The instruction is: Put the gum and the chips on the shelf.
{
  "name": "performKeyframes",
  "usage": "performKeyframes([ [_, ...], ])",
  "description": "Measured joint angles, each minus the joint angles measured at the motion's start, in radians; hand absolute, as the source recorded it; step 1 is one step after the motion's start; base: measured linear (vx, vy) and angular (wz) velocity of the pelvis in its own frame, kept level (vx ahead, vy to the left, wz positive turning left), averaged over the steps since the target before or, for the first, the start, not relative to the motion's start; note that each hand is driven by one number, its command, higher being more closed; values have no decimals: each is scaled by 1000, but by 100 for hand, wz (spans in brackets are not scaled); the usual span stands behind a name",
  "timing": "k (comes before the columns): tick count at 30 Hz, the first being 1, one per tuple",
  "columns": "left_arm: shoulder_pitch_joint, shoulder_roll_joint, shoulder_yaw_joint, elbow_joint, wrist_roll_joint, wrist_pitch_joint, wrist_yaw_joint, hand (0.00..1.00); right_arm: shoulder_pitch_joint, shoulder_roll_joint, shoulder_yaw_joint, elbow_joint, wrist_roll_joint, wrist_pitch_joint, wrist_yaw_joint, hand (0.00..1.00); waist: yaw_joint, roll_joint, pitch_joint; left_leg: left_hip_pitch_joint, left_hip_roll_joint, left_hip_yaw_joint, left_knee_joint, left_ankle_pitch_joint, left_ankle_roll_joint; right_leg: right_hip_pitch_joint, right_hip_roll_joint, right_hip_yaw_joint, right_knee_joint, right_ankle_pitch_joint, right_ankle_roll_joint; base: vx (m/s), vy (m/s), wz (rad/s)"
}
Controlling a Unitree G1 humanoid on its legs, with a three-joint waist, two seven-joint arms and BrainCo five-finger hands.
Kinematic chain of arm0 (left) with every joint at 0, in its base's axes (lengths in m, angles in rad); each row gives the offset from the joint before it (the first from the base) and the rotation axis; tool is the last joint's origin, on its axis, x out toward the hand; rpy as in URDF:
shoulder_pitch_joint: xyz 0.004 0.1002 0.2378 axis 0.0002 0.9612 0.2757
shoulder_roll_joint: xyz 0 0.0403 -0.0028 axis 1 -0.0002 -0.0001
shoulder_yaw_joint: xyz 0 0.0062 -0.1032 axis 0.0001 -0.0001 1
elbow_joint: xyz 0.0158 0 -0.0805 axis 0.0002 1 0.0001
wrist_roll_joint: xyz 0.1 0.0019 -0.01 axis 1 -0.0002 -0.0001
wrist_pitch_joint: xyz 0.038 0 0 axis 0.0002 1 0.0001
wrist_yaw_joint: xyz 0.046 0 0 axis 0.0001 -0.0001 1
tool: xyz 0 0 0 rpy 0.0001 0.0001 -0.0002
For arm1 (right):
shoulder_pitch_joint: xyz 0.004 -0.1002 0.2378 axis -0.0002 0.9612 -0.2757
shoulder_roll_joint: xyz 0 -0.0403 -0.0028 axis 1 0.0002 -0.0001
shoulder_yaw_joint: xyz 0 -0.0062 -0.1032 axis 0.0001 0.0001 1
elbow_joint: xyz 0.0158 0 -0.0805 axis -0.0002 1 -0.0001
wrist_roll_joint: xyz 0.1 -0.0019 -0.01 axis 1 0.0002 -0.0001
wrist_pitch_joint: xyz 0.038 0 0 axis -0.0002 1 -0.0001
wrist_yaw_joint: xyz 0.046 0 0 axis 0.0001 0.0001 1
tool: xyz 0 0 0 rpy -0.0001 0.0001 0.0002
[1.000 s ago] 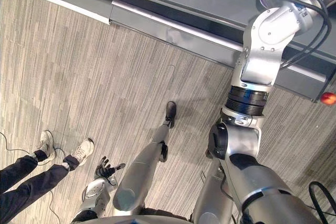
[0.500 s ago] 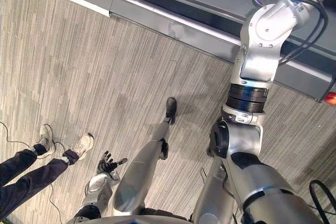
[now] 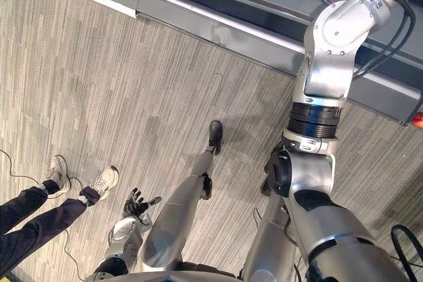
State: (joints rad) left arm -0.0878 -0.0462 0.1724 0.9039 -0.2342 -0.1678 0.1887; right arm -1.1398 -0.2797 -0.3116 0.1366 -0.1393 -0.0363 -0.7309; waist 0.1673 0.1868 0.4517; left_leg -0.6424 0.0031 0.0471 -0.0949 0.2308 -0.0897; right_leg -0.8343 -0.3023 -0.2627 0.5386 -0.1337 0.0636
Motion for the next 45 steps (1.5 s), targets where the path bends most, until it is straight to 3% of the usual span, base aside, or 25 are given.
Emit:
performKeyframes([
  [13,0,1,-9,-4,0,-6,-1,0,0,-17,18,36,0,-1,21,0,-1,-3,-1,0,2,3,0,2,2,-1,3,2,-2,0,-1,1,-2,0],
  [19,0,10,-3,-6,-5,-6,-1,0,5,-12,45,47,1,-2,25,0,-6,-48,-22,9,9,22,0,7,8,2,15,20,-15,0,-1,19,-21,-9],
  [27,2,11,-3,-5,-26,-4,-18,0,79,47,85,47,1,-19,59,0,-25,-77,-37,57,25,45,0,-9,-11,55,40,32,-62,11,2,9,-16,-10],
  [45,2,9,31,16,-19,17,-20,0,184,103,94,44,-1,-21,101,0,-28,-79,-37,125,53,81,0,-11,-13,114,76,53,-90,22,-2,9,-22,-7],
])
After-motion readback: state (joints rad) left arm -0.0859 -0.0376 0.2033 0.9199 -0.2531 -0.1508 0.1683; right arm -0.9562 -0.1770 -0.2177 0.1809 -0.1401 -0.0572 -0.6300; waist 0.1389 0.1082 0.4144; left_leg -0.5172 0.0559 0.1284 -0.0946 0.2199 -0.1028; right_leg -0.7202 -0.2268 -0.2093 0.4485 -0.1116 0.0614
